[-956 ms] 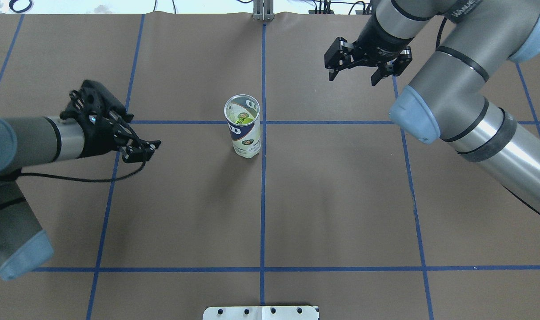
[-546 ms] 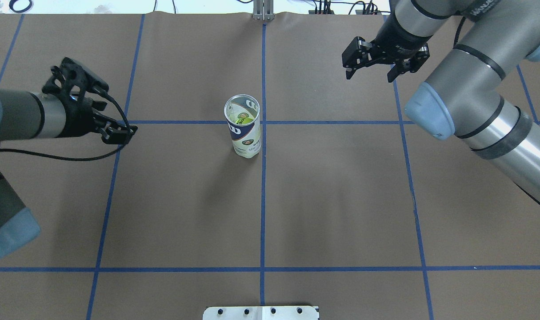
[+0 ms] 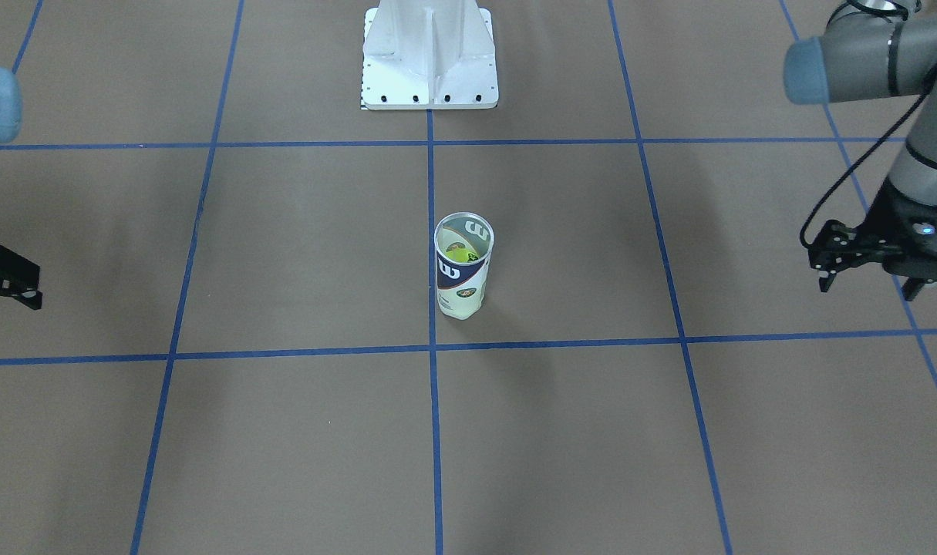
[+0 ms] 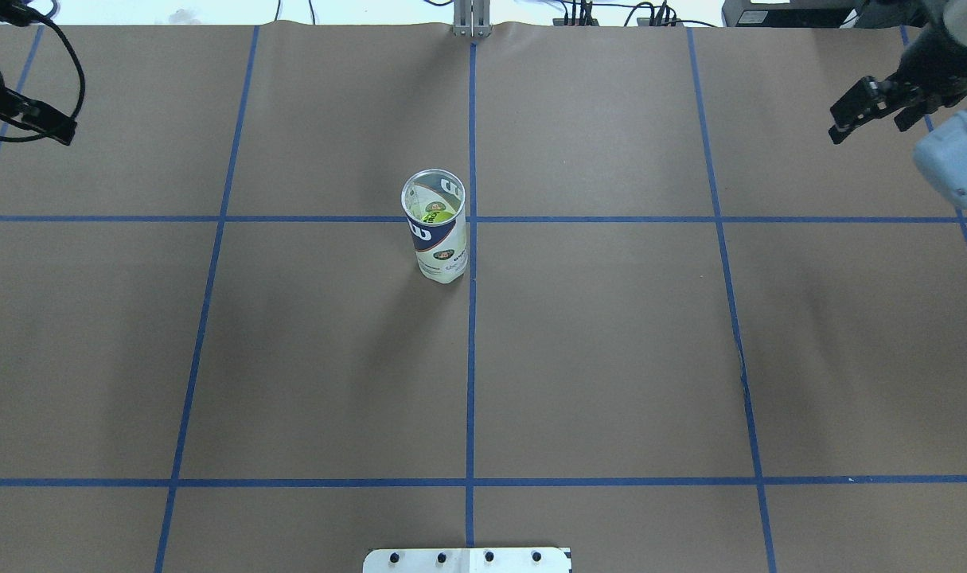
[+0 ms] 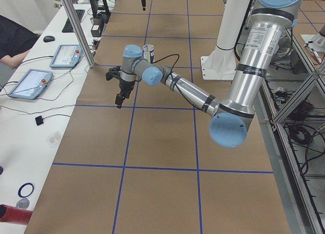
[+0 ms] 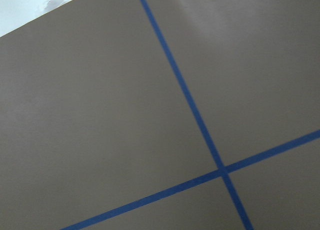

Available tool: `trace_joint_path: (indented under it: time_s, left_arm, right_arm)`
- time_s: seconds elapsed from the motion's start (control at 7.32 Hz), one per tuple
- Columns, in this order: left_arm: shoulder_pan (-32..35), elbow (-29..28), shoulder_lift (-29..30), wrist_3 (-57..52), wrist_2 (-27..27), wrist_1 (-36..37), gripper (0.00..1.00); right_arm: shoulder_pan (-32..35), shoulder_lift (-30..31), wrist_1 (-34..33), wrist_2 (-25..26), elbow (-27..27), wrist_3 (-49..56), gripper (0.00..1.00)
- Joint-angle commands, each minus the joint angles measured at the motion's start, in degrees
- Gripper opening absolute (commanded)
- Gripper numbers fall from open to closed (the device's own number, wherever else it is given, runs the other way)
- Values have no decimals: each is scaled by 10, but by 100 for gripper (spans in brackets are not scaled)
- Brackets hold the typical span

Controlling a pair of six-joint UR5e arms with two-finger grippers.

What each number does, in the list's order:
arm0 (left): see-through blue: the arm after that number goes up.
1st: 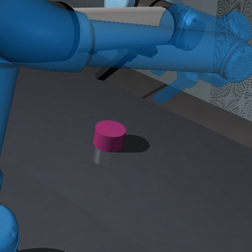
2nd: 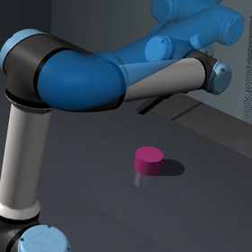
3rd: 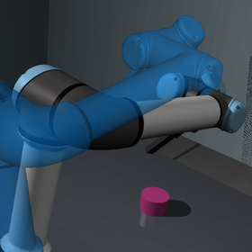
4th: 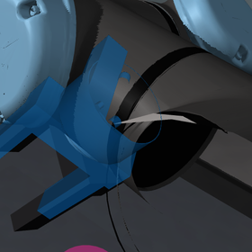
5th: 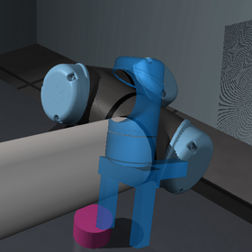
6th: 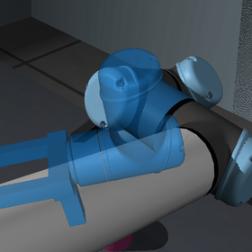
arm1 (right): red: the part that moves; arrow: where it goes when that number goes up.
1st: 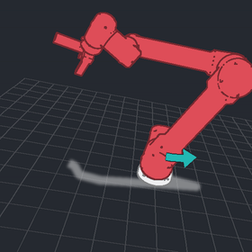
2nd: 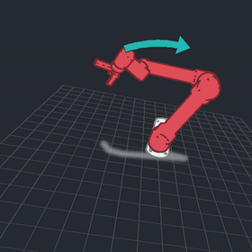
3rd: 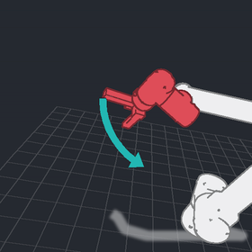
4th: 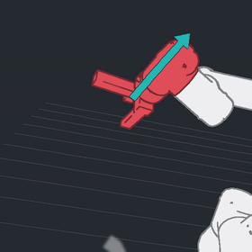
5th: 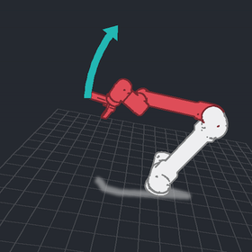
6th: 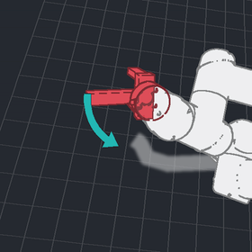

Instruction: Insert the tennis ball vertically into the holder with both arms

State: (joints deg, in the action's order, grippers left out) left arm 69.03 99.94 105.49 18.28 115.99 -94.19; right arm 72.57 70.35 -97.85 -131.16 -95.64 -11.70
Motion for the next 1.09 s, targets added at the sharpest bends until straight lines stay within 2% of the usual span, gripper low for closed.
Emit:
trace_joint_path:
  time_s: [0.0,0.14,0.27,0.41,0.55,0.82,0.96]
  left_arm:
    - [113,-88,-12,-184,109,1,99]
    - [158,-129,-37,-299,107,-5,99]
    - [186,-158,-41,-332,107,-7,99]
    - [220,-167,-69,-325,108,-19,99]
    - [244,-153,-102,-324,112,-28,99]
    - [241,-123,-119,-313,114,-21,99]
    - [240,-114,-123,-282,171,-14,99]
  right_arm:
    - [84,49,5,-30,61,154,99]
    - [85,102,6,-3,40,157,99]
    - [85,105,9,25,50,160,99]
    - [95,109,14,23,46,157,99]
    - [113,112,18,14,46,158,99]
    - [144,123,18,11,46,162,99]
    - [154,132,19,4,45,166,99]
